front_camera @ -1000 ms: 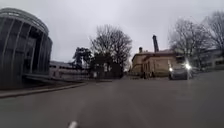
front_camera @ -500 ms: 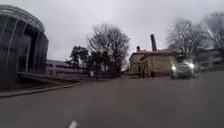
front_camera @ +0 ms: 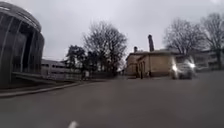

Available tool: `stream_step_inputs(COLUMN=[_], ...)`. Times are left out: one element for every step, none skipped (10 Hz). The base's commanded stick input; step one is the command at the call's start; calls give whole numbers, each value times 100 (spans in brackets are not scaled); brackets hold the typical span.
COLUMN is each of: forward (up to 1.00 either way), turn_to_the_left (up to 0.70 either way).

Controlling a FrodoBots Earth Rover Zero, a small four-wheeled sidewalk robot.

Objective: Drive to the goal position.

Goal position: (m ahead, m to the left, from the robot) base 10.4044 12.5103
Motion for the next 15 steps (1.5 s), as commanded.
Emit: stream_step_inputs(forward=[100, 100, 100, 100, 100, 100, 100, 100, 100, 100, 100, 100, 100, 100, 100], turn_to_the_left=[1, 1, 1, 1, 1, 1, 1, -21, -39, -39, -39, 1, 1, 1, 1])
